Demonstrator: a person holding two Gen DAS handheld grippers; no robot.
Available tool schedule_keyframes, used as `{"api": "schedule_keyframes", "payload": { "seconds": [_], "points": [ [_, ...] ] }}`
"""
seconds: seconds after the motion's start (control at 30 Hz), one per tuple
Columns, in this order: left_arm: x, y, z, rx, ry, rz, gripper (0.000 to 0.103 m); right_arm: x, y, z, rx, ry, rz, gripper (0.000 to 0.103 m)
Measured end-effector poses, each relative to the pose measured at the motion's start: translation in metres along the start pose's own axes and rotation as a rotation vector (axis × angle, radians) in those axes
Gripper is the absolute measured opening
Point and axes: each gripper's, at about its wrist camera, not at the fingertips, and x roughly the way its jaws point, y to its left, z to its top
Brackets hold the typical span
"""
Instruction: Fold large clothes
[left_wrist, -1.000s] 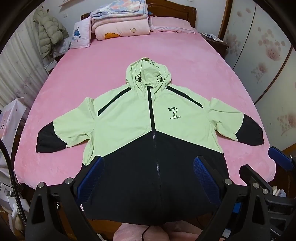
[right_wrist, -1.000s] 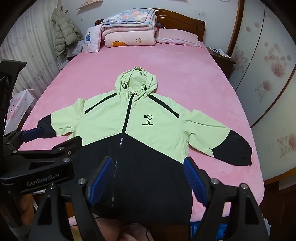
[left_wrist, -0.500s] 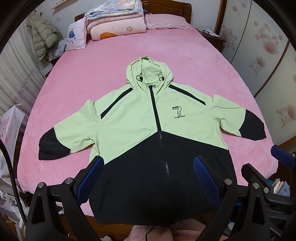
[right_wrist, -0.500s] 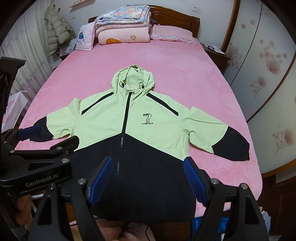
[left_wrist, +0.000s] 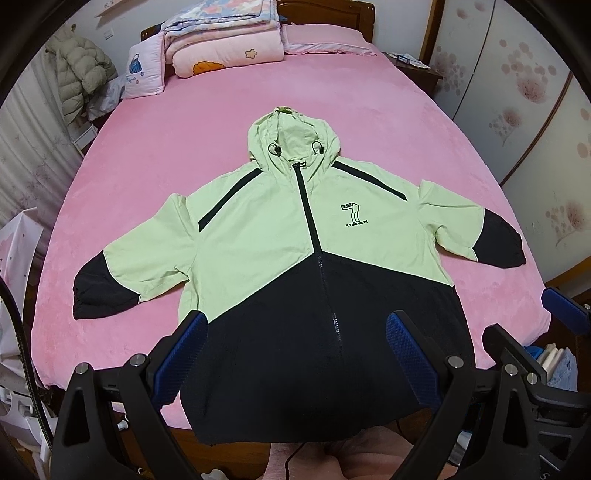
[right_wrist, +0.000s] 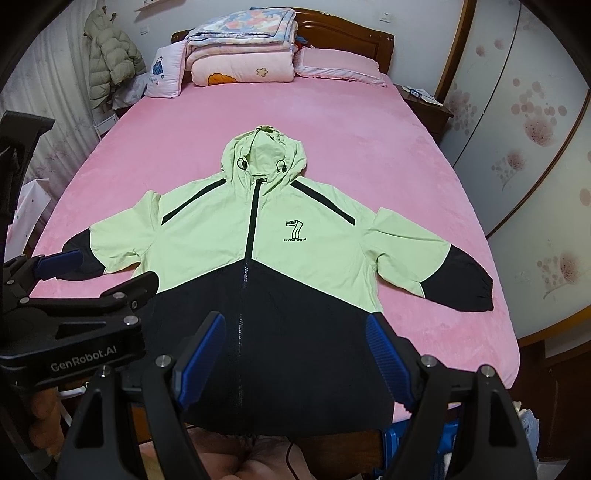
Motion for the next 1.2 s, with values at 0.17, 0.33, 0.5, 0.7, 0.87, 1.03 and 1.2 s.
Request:
{"api": "schedule_keyframes", "payload": {
  "seconds": [0.17, 0.33, 0.5, 0.7, 0.87, 1.03, 1.2],
  "points": [
    [-0.002, 0.001, -0.003, 0.018, -0.007, -0.010, 0.097, -0.003, 0.002, -0.003, 0.015, -0.002, -0.008, 0.078],
    [-0.006, 0.005, -0.004, 0.032, -0.016, -0.016, 0.097, -0.004, 0.005, -0.004, 0.031, 0.000, -0.015, 0.078],
    [-0.008, 0.010, -0.005, 0.041, -0.027, -0.023, 0.097, -0.006, 0.011, -0.007, 0.040, 0.001, -0.025, 0.079],
    [-0.007, 0.013, -0.004, 0.062, -0.034, -0.024, 0.097, -0.007, 0.019, -0.011, 0.049, -0.001, -0.044, 0.078],
    [-0.008, 0.016, -0.004, 0.081, -0.033, -0.037, 0.097, -0.008, 0.022, -0.015, 0.066, 0.003, -0.053, 0.079],
    [-0.007, 0.017, -0.003, 0.092, -0.040, -0.038, 0.097, -0.010, 0.024, -0.016, 0.069, 0.000, -0.070, 0.079],
    [-0.006, 0.018, 0.000, 0.086, -0.044, -0.041, 0.097, -0.011, 0.025, -0.014, 0.062, 0.002, -0.079, 0.078]
  ]
}}
